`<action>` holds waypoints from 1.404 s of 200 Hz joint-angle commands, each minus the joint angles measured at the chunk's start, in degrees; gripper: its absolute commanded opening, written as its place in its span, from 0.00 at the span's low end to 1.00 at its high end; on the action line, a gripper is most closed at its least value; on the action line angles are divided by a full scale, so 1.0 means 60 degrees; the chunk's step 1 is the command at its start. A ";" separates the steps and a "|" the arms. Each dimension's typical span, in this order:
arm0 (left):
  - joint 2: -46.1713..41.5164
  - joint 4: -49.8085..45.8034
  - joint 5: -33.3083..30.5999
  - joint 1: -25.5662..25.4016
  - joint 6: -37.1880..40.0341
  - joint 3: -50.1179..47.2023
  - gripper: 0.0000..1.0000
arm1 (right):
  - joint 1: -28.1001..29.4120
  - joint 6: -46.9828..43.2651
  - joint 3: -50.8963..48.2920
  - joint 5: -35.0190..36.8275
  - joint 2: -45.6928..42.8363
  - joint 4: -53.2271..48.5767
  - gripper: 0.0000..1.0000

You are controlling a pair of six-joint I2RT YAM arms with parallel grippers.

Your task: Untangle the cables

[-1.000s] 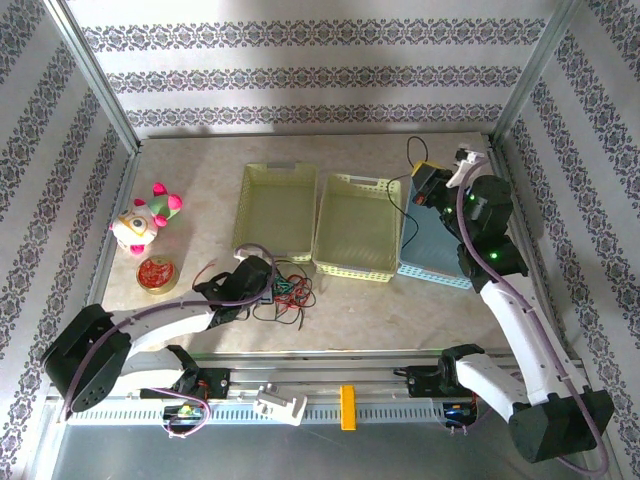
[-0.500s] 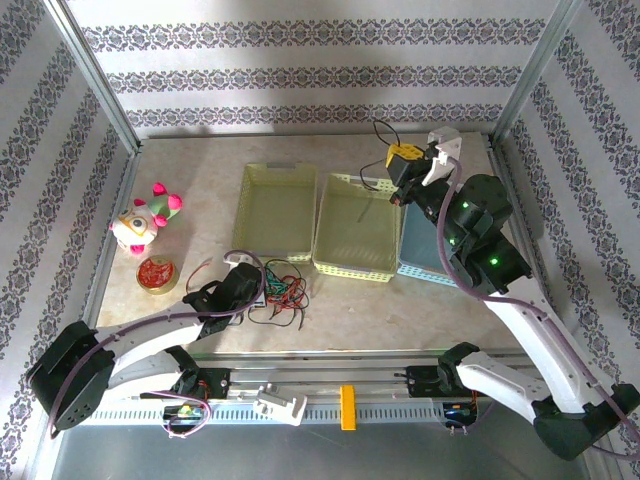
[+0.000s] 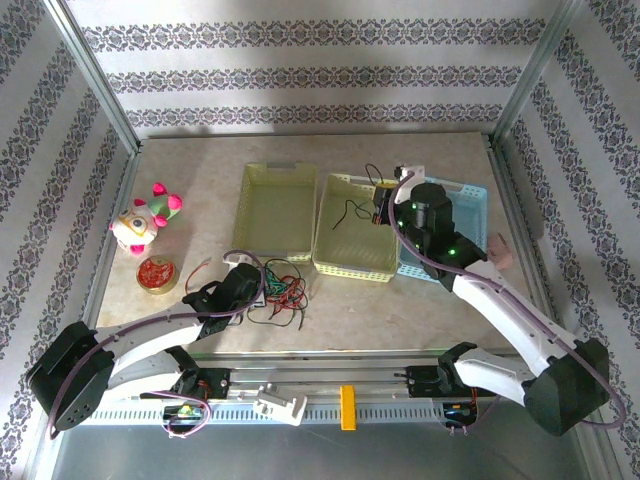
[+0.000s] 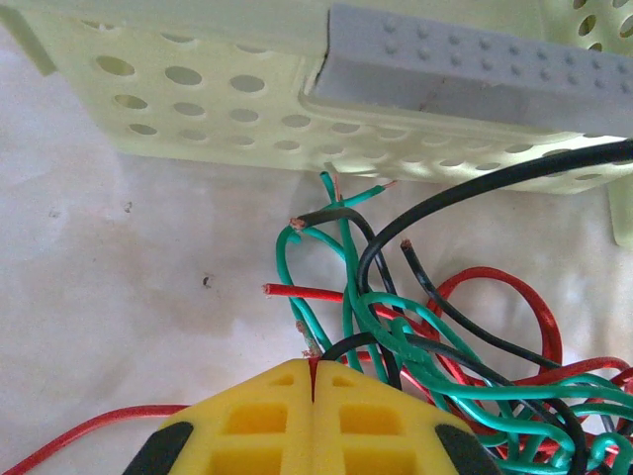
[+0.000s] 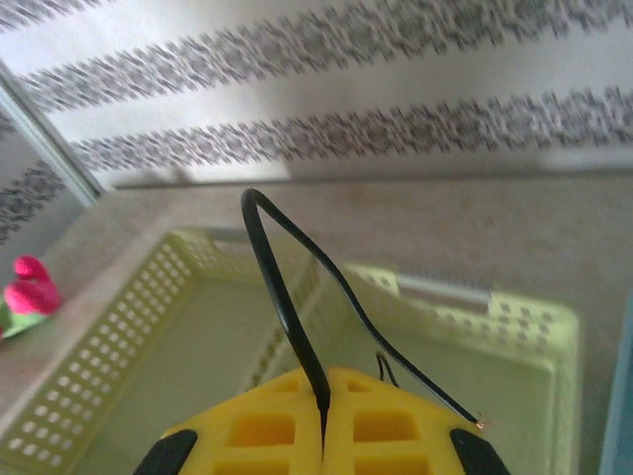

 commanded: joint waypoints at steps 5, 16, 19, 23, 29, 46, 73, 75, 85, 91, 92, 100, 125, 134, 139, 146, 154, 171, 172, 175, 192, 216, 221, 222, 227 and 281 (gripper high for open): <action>-0.0111 0.0099 -0.0130 -0.0118 -0.0063 0.0079 0.00 | 0.0085 0.0894 -0.0310 0.0493 0.0653 -0.0628 0.00; -0.0090 0.0127 -0.0095 -0.0125 -0.0028 0.0100 0.00 | 0.0074 0.0963 -0.0371 0.0171 0.1093 -0.0814 0.00; -0.0086 0.0124 -0.0083 -0.0119 -0.0020 0.0112 0.00 | 0.0073 0.0979 -0.0386 0.0065 0.1212 -0.0831 0.00; -0.0095 0.0138 -0.0071 -0.0123 -0.0007 0.0123 0.00 | 0.0073 0.0985 -0.0390 -0.0097 0.1384 -0.0852 0.01; -0.0093 0.0154 -0.0051 -0.0118 0.0010 0.0138 0.00 | 0.0066 0.1019 -0.0391 -0.0306 0.1633 -0.0894 0.02; -0.0068 0.0175 -0.0008 -0.0118 0.0066 0.0200 0.00 | 0.0044 0.1106 -0.0264 -0.0845 0.2350 -0.1092 0.08; -0.0012 0.0147 0.0040 -0.0118 0.0099 0.0302 0.00 | 0.0029 0.1341 0.0292 -0.1174 0.3347 -0.1706 0.33; -0.0001 0.0141 0.0038 -0.0118 0.0099 0.0305 0.00 | 0.0029 0.1381 0.0361 -0.1147 0.3390 -0.1734 0.35; -0.0011 0.0138 0.0056 -0.0118 0.0099 0.0335 0.00 | 0.0041 0.1494 0.0610 -0.0953 0.3558 -0.2073 0.42; -0.0001 0.0153 0.0066 -0.0118 0.0099 0.0336 0.00 | 0.0057 0.1541 0.0710 -0.0773 0.3583 -0.2217 0.45; -0.0007 0.0153 0.0066 -0.0118 0.0099 0.0336 0.00 | 0.0065 0.1551 0.0724 -0.0733 0.3582 -0.2231 0.46; 0.0002 0.0179 0.0095 -0.0118 0.0127 0.0336 0.00 | 0.0094 0.1555 0.0777 -0.0476 0.3505 -0.2305 0.49; 0.0032 0.0285 0.0187 -0.0119 0.0201 0.0336 0.00 | 0.0235 0.1538 0.0645 0.0393 0.2794 -0.2185 0.60; 0.0033 0.0318 0.0225 -0.0118 0.0216 0.0336 0.00 | 0.0310 0.1389 0.0564 0.0562 0.2460 -0.2093 0.61; 0.0032 0.0327 0.0239 -0.0123 0.0231 0.0335 0.00 | 0.0360 0.1293 0.0537 0.0647 0.2285 -0.2025 0.62; 0.0046 0.0343 0.0248 -0.0118 0.0252 0.0336 0.00 | 0.0454 0.1157 0.0491 0.0780 0.2069 -0.1979 0.63; 0.0060 0.0384 0.0269 -0.0118 0.0245 0.0336 0.00 | 0.0556 0.1014 0.0488 0.0932 0.1850 -0.1982 0.63; 0.0092 0.0414 0.0293 -0.0124 0.0258 0.0336 0.00 | 0.0766 0.0546 0.0503 0.0749 0.1518 -0.1976 0.63; 0.0091 0.0415 0.0290 -0.0121 0.0259 0.0328 0.00 | 0.0779 0.0526 0.0503 0.0694 0.1509 -0.1972 0.63; 0.0112 0.0433 0.0300 -0.0118 0.0260 0.0335 0.00 | 0.0813 0.0375 0.0516 0.0495 0.1485 -0.1945 0.62; 0.0158 0.0479 0.0345 -0.0118 0.0275 0.0336 0.00 | 0.1133 -0.0460 0.0592 -0.1278 0.1434 -0.1768 0.60; 0.0230 0.0478 0.0346 -0.0122 0.0260 0.0365 0.00 | 0.1662 -0.1082 0.0895 -0.3763 0.1904 -0.1921 0.60; 0.0223 0.0475 0.0352 -0.0118 0.0274 0.0365 0.00 | 0.1752 -0.1118 0.0955 -0.4050 0.2026 -0.1956 0.59; 0.0222 0.0475 0.0349 -0.0118 0.0274 0.0365 0.00 | 0.1770 -0.1127 0.0971 -0.4137 0.2056 -0.1969 0.59; 0.0227 0.0484 0.0370 -0.0122 0.0286 0.0379 0.00 | 0.1885 -0.1159 0.1057 -0.4450 0.2225 -0.2016 0.59; 0.0222 0.0419 0.0343 -0.0133 0.0275 0.0402 0.00 | 0.2607 -0.1326 0.2218 -0.5335 0.4262 -0.2699 0.55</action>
